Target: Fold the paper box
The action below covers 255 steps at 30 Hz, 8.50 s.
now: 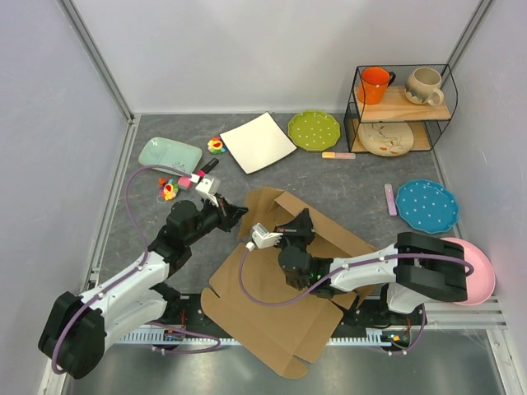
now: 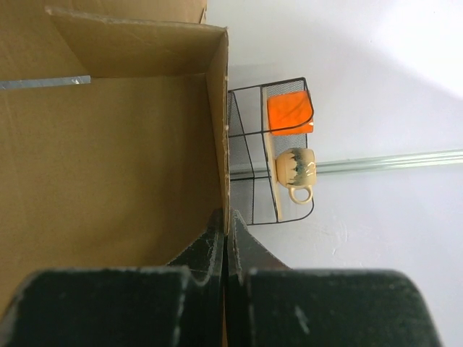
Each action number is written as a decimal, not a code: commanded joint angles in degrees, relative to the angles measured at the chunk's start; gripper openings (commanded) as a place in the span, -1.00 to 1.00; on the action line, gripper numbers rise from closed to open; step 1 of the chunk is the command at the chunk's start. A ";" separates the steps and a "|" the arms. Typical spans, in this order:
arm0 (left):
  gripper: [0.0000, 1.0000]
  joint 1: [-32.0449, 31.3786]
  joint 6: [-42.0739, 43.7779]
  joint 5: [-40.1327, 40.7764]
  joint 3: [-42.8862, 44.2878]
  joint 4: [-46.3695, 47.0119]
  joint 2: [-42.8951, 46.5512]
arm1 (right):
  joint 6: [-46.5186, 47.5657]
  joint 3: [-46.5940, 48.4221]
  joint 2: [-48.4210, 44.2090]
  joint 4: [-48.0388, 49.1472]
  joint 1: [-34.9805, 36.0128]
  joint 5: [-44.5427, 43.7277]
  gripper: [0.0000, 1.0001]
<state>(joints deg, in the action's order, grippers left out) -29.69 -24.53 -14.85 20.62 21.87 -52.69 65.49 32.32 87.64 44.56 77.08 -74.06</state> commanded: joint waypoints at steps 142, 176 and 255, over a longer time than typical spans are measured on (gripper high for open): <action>-0.96 -2.91 3.79 13.97 0.82 3.01 -1.89 | 5.97 4.60 -1.76 7.31 -3.95 1.82 -0.68; -0.97 -3.35 8.98 12.22 1.88 3.71 -4.27 | -39.65 21.03 -16.36 -54.56 -8.08 13.15 0.18; 0.13 -8.45 7.92 13.33 11.11 -25.10 4.94 | -13.99 3.10 -6.07 -19.15 -2.28 -4.42 -1.00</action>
<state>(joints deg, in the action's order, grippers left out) -38.13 -23.38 -5.85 28.14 5.28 -53.69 53.21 36.25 82.85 23.40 74.30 -78.32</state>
